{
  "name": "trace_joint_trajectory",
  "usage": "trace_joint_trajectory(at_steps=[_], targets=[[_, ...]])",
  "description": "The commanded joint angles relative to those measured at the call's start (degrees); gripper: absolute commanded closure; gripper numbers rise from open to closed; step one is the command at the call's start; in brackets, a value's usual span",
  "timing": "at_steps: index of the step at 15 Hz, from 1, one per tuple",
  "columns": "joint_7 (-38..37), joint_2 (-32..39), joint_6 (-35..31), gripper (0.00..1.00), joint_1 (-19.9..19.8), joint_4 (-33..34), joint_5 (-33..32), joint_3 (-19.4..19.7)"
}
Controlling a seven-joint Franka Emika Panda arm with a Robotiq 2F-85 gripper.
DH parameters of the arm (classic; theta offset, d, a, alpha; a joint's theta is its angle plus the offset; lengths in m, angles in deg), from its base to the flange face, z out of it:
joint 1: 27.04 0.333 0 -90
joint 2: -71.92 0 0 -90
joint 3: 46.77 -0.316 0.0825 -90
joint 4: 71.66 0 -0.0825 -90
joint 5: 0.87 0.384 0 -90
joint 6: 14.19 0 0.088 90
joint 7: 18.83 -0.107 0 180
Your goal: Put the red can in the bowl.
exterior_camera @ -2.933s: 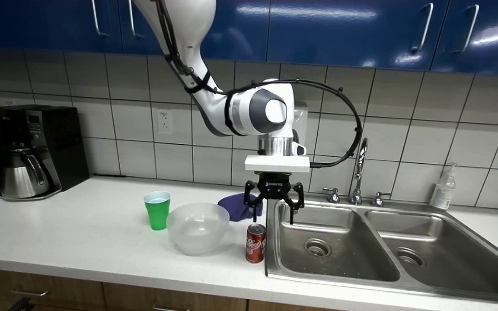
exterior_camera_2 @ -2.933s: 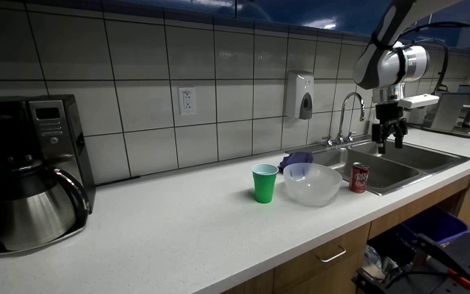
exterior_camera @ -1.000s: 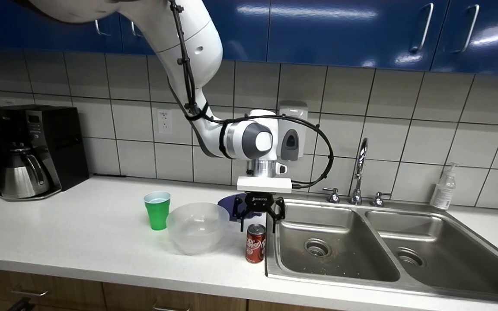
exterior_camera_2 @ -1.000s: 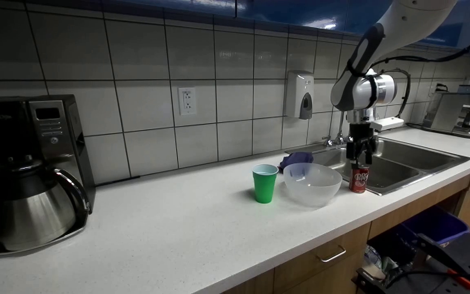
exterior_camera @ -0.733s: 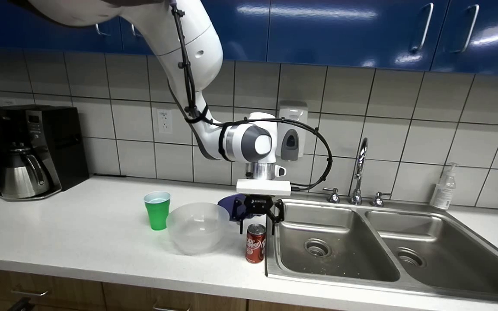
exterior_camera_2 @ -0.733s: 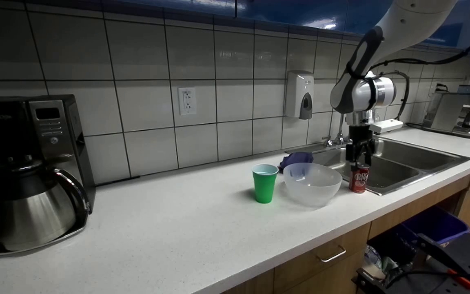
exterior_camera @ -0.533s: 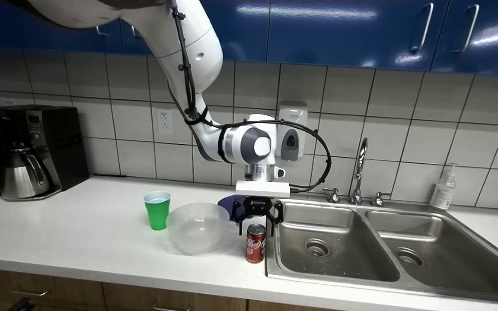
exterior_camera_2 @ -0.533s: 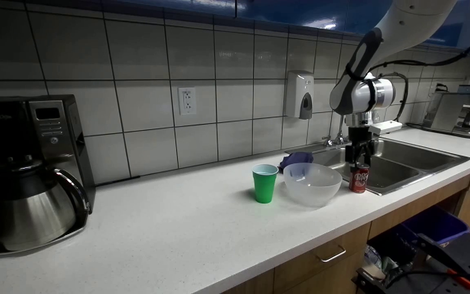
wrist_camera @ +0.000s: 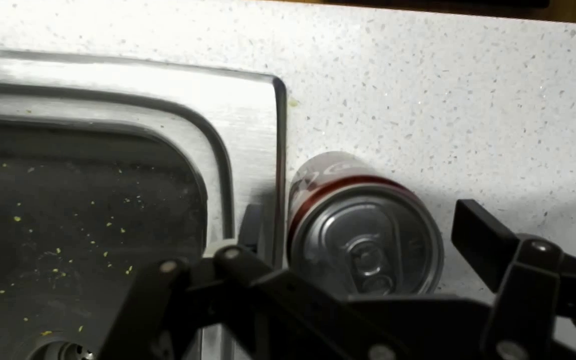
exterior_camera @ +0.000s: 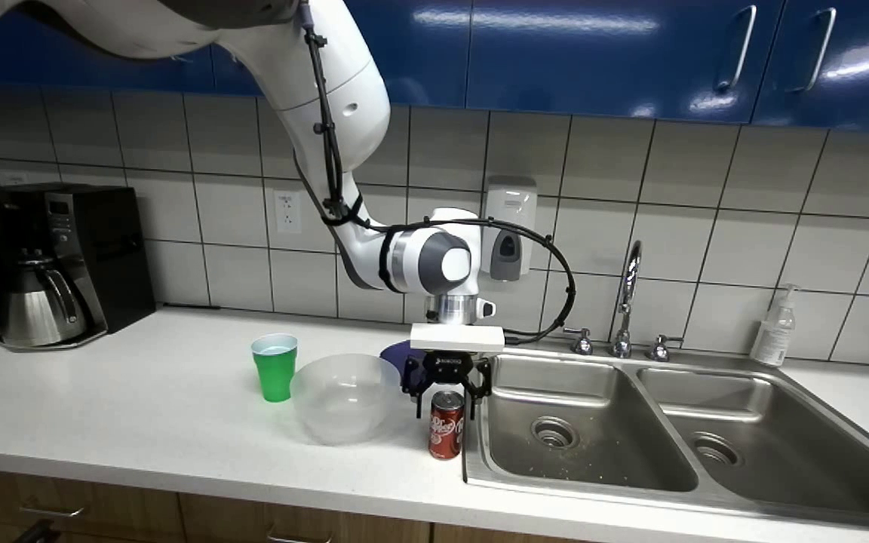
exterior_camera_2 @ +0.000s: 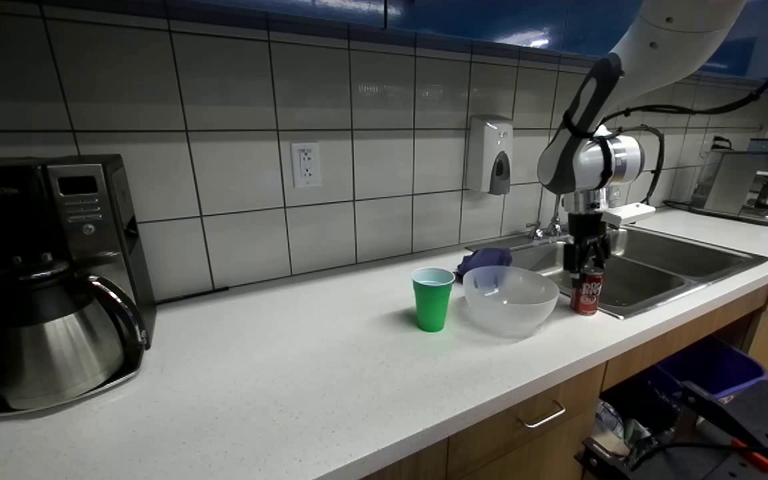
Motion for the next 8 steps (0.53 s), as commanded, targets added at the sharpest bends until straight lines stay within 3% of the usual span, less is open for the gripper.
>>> trace_joint_trajectory(at_steps=[1,4,8], targets=[[2.4,0.2,-0.8,0.35,-1.7,0.8,-0.2,-1.2],[2.5,0.1,-1.2,0.58,-1.8,0.7,-0.2,-1.0],[2.3,-2.6,-0.7,0.62,-2.1,-0.6,-0.1,-0.6]])
